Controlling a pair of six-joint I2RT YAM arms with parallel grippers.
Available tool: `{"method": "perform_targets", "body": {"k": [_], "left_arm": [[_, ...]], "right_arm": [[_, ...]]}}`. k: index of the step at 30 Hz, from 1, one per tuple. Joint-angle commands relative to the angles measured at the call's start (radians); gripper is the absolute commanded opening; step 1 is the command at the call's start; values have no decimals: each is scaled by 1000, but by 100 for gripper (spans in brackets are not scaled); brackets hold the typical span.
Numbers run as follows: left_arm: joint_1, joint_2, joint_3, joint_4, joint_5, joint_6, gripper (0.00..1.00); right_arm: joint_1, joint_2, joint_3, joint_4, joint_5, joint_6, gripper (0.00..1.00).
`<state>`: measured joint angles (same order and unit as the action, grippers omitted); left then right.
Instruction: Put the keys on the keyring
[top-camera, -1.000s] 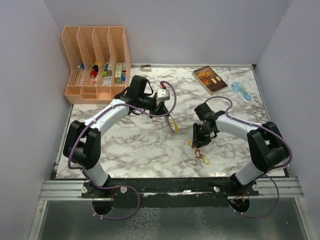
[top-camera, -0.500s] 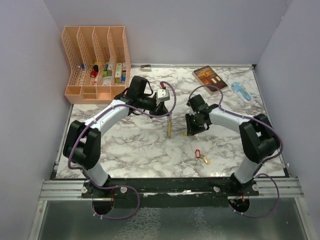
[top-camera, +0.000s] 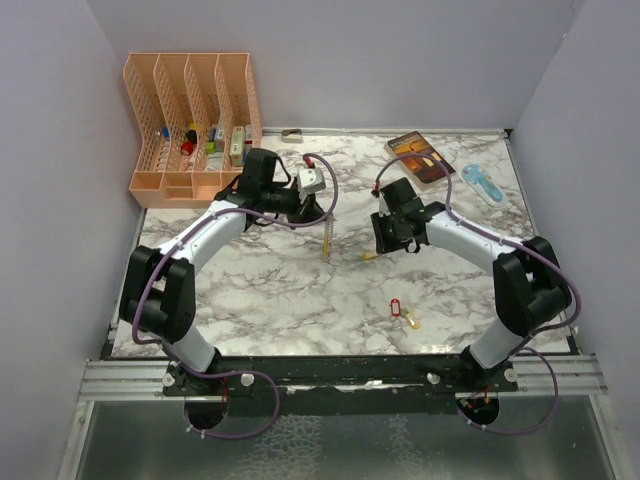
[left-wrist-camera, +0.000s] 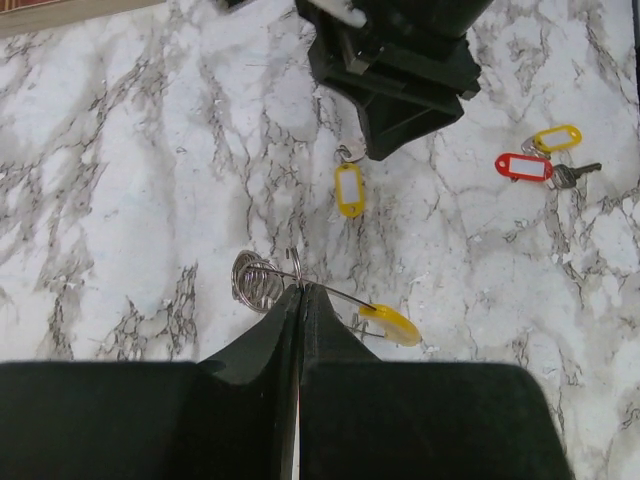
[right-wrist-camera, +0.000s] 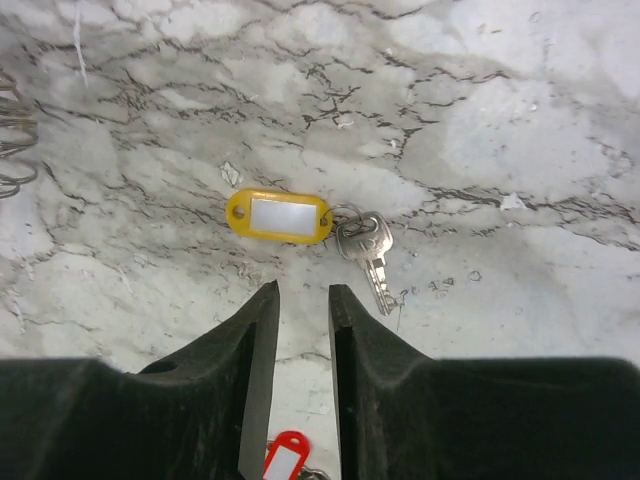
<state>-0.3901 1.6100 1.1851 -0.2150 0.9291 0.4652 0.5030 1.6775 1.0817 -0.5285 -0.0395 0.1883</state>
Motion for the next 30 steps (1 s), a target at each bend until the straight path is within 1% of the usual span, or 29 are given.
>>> {"method": "perform_targets", "body": {"k": [1,5,8,12,20,30], "left_arm": [[23,-24,0,67,11,-46,0],[25,-33,-4,70,6,-46,0],[28,-41,-12,76,2,-47,0],[31,-48,-23,88,1,-52,0],[35,-46,-30,95,2,-56,0],[37,-47,-34,95,4,-59,0]], "right_arm": [[1,-23,36,-61,100,119,25],[1,72,103,-135,122,225,25],[9,148,150,-172,127,263,24],[20,180,173,-163,142,272,30],[20,172,195,-144,204,212,32],[20,215,185,-54,186,147,36]]}}
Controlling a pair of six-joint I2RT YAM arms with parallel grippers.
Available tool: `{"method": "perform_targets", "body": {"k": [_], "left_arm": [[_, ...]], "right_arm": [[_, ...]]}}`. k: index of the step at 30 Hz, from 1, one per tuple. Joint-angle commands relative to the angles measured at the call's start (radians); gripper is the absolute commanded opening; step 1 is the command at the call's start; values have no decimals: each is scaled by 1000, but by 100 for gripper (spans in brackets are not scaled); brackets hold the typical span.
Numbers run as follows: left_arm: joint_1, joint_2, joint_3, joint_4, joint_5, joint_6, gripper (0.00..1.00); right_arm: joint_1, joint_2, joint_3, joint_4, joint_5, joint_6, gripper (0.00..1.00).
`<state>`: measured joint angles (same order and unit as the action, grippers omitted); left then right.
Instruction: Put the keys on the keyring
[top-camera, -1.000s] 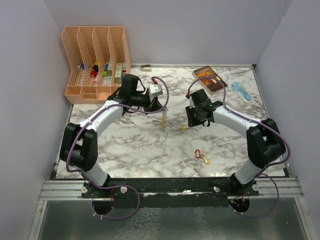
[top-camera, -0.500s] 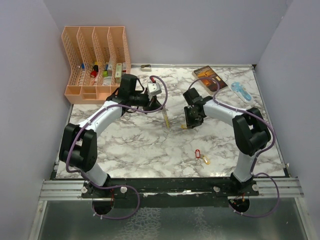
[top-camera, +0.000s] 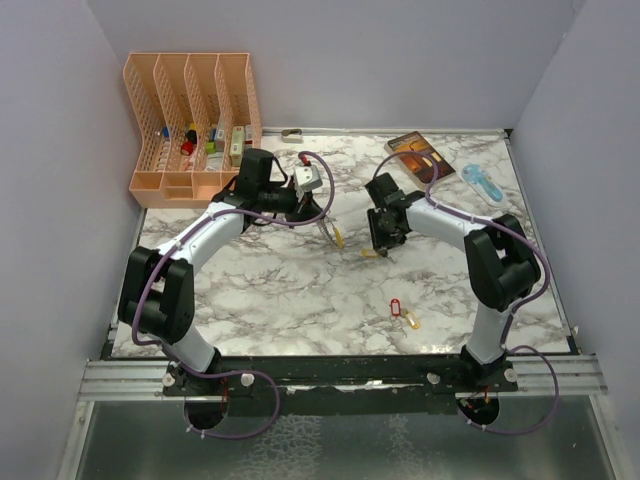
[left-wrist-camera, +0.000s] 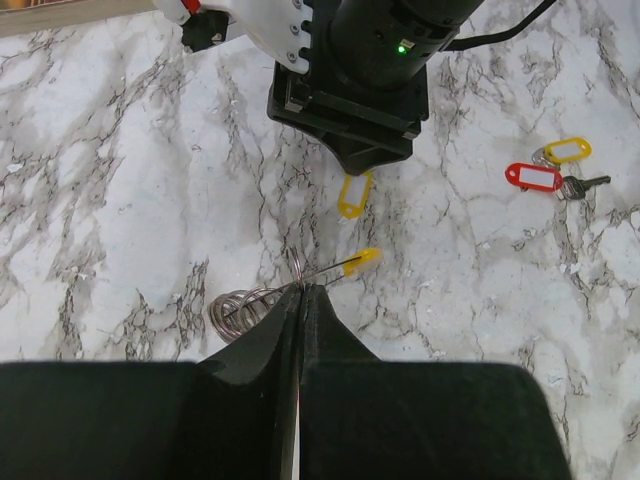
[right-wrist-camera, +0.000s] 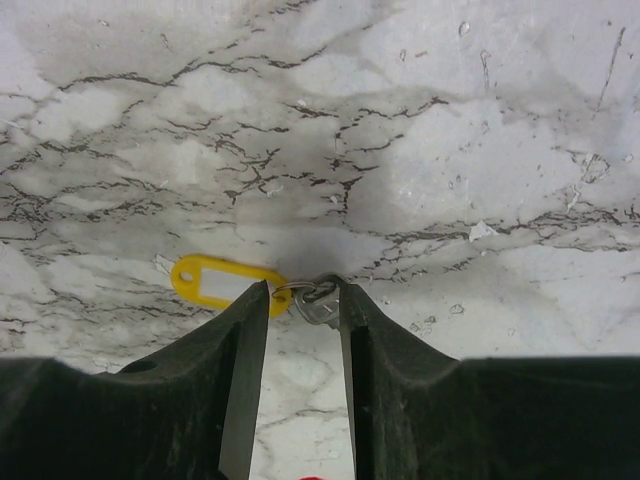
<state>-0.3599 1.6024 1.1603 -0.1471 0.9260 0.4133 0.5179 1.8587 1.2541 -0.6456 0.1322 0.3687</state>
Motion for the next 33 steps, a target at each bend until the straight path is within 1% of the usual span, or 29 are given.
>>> {"method": "perform_targets", "body": {"k": [1,6,11,13,16,19,23,28,33], "left_arm": [[8,-39,-9,26,7,-6,0],[10,-38,-12,26,9,-7,0],[12,-38,-13,28,12,-6,0],[12,-36,-13,29,13,-7,0],[12,-35,-12,30,14,-7,0],[13,-33,-12,32,13,-8,0],[13,-33,-13,30,13,-8,0],[14,-29,-7,30,11,-10,0],[13,-27,-7,30,11,-11,0]], "right_arm": [[5,41,16,65,6,-37,36],[5,65,16,76,-36,-53,36],[5,60,-8,77,-44,-50,32],[5,54,-18,77,-44,-43,29],[4,44,-27,66,-38,-35,20],[5,33,-34,57,-30,-28,18],[5,4,-46,55,-24,-26,19],[5,-46,-57,52,-23,-35,27],[5,-71,-65,42,-15,-52,28]]}}
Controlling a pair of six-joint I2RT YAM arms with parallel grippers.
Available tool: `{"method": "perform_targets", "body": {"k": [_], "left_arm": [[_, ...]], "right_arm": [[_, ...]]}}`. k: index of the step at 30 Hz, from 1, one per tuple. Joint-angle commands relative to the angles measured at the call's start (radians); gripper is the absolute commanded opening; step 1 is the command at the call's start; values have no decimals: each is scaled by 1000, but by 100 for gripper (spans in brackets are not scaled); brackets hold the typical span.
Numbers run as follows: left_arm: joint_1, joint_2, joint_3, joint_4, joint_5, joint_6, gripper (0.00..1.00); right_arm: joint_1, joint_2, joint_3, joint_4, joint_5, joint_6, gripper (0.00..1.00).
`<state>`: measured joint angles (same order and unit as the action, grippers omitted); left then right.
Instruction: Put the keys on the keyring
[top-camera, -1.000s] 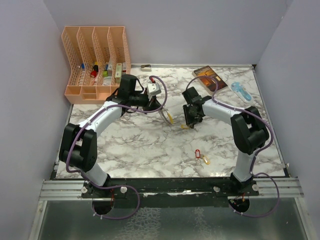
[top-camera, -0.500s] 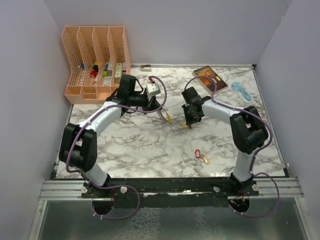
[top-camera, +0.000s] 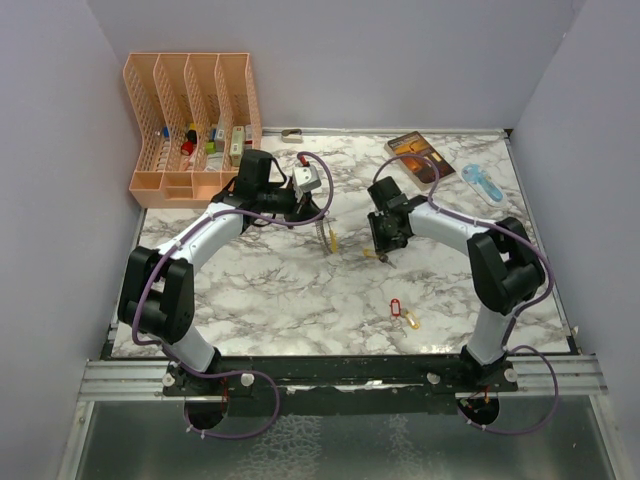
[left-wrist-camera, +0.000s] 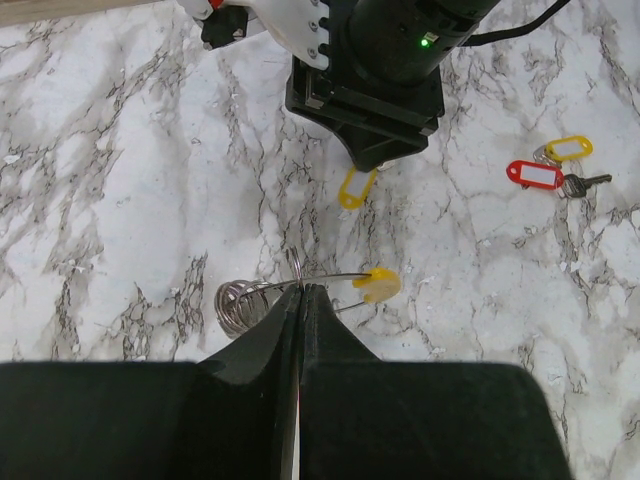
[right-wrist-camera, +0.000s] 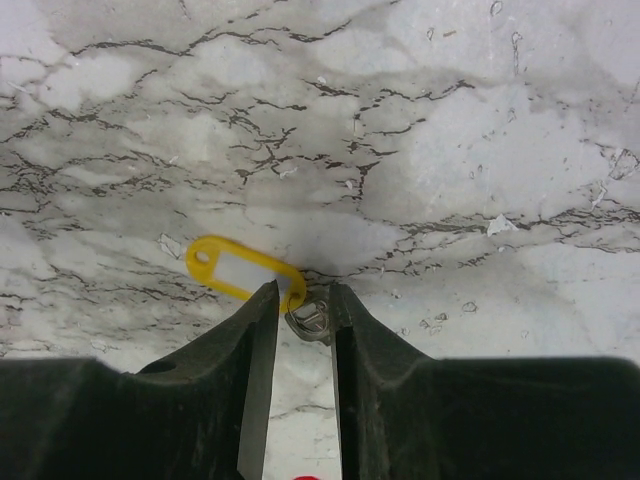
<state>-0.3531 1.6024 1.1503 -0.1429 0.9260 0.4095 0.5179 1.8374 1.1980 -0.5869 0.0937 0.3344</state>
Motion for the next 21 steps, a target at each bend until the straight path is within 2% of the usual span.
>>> {"method": "perform_targets", "body": {"k": [1,14,21], "left_arm": [[8,-26,3,26,11,-7,0],[9,-23,4,22,12,-6,0],[9,-22,7,17,13,-8,0]], "right_arm": [[5,-49,-12,-15,23,-23,28],[5,-67,-70,11,13,-43,26],[5,-66,-83,26,0,-45,21]]}}
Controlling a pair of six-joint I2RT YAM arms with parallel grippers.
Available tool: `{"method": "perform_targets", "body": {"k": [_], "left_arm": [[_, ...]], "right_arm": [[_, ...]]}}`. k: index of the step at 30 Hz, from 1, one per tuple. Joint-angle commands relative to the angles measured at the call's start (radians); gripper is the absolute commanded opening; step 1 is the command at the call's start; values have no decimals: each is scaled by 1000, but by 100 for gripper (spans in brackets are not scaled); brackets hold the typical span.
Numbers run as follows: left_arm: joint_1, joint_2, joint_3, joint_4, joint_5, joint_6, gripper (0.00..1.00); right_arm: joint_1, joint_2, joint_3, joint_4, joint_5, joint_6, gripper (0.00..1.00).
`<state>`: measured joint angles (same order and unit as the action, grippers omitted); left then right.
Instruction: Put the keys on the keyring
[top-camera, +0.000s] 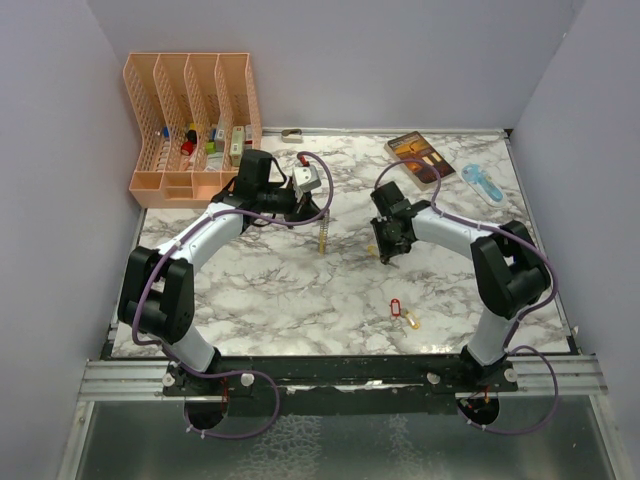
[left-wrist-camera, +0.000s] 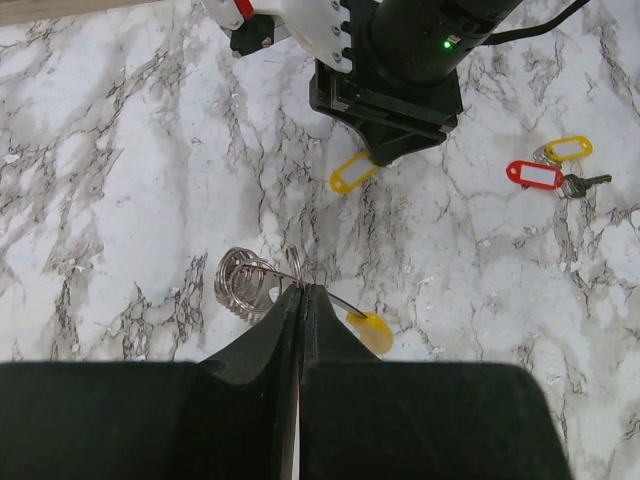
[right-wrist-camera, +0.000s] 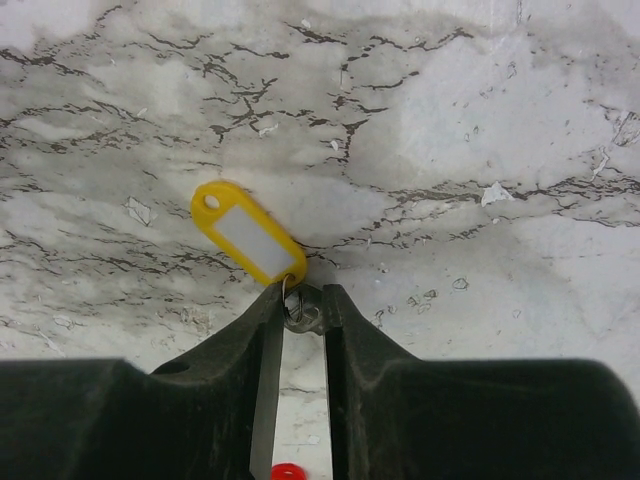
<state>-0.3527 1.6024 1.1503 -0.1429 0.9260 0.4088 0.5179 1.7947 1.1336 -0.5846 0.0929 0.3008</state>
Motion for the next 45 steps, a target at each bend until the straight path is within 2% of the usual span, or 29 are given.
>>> {"method": "perform_targets", "body": {"k": [1,5,8,19,22,25,27,30,32,36,42,45], "left_arm": [[8,-24,6,16,13,-8,0],[8,-25,9,15,14,-8,0],[8,-24,10,13,13,-8,0],[8,-72,-11,11,33,27,0],[9,-82,-8,-48,95,136,0],[6,-87,-4,-169,182,350,0],[4,-71,26,-327,232,562,0],[-3,-13,133,-661,255,959,0],[-5,7,161,-794,243,1155,0],[-10,23,193,-823,238,1167,0],[-17,3,182,-829,337,1154,0],[-21,-11,187,-843,368,1162,0]], "right_arm": [[5,-25,-20,26,3,-12,20],[4,-34,-26,31,6,-14,15],[5,-42,-29,34,2,-20,2],[5,-150,-37,29,-33,-1,1],[5,-229,-43,34,-85,-7,1],[5,-302,-35,20,-143,-8,1],[5,-339,-26,7,-178,0,1],[5,-388,-21,4,-243,9,1],[5,-414,-25,10,-275,16,1],[5,-443,-38,52,-384,42,1],[5,-443,-51,176,-624,74,1],[5,-429,-35,189,-655,58,1]]}}
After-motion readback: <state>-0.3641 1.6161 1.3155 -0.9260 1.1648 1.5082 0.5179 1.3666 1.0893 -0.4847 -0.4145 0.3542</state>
